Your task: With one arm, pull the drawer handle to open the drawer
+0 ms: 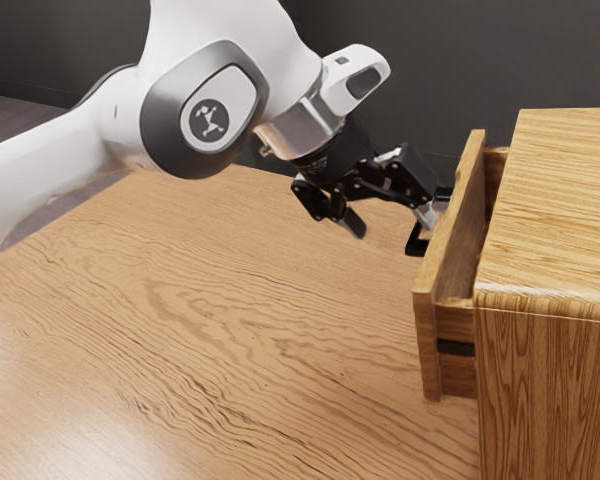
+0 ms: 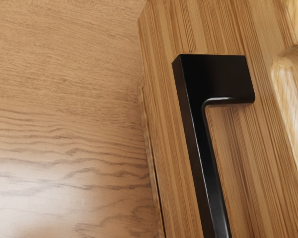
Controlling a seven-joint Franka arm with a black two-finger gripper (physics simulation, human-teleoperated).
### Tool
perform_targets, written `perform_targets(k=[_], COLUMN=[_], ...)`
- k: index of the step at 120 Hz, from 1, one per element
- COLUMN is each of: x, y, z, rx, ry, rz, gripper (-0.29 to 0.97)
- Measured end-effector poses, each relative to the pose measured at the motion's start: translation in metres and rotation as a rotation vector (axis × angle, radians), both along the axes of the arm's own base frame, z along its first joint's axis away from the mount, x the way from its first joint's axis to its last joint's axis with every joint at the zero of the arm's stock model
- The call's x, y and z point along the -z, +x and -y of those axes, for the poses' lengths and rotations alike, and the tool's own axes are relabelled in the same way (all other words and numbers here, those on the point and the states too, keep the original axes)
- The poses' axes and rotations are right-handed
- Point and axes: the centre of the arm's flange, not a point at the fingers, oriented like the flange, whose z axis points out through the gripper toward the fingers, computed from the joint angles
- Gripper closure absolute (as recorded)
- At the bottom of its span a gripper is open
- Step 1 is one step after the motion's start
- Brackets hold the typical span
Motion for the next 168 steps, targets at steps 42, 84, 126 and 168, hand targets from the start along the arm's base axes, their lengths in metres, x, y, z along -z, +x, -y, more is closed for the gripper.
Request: perform_targets(k=[42,84,126,168], x=[0.005,0.001,-0.020,-0.164], y=[-0.014,-0.029,-0.056,-0.095], z=[-0.037,-0.084,-0.114,-0.068], rx=[-0.074,-0.162,-0.214,-0.089], ry=[0.062,0.087,0.084,0.267], rz=[0.017,0.045,0.090,0.190], gripper=[0.00,0.00,0.00,0.00])
